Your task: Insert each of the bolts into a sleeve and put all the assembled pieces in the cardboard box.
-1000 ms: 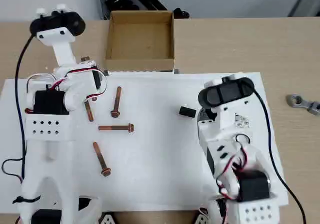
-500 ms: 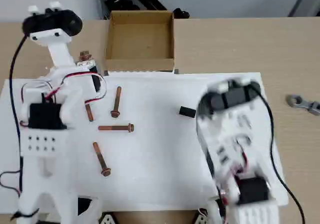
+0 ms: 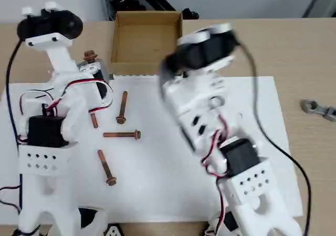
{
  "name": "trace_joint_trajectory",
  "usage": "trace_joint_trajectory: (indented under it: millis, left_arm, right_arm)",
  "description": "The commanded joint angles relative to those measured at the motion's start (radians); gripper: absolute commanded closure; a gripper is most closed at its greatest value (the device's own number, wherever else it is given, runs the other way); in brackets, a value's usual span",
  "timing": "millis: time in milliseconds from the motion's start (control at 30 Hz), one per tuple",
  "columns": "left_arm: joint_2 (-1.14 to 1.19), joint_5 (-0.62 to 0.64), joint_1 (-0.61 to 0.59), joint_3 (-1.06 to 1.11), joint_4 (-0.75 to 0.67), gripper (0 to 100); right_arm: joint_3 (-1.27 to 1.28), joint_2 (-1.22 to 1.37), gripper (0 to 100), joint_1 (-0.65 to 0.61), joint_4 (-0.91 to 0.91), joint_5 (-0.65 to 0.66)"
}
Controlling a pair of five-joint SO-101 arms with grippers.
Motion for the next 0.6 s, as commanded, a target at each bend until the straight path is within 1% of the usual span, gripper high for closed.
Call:
trace_joint_trajectory:
  millis: [0,67,133,200,367,467,567]
  left_arm:
    - [-0.044,0.009,0.06,-0.056,-0.032,99]
    - [-0.044,0.008,0.103,-0.056,-0.046,99]
    - [-0.043,0.008,0.138,-0.056,-0.061,99]
    - [-0.04,0.006,0.169,-0.056,-0.066,99]
    - [-0.048,0.009,0.224,-0.056,-0.061,99]
    - [-0.054,0.023,0.235,-0.061,-0.06,99]
    - [-0.095,0.058,0.244,-0.11,-0.072,99]
  right_arm:
    - [-0.002,-0.028,99.5,-0.088,0.07,-0.003]
    - [0.061,-0.076,99.5,-0.096,0.067,0.037]
    - [0.132,-0.142,99.5,-0.094,0.047,0.126]
    - [0.198,-0.211,99.5,-0.099,0.044,0.183]
    - [0.319,-0.341,99.5,-0.09,-0.044,0.199]
    - [0.322,-0.364,99.5,-0.088,-0.056,0.199]
    - [0.325,-0.363,99.5,-0.093,-0.056,0.198]
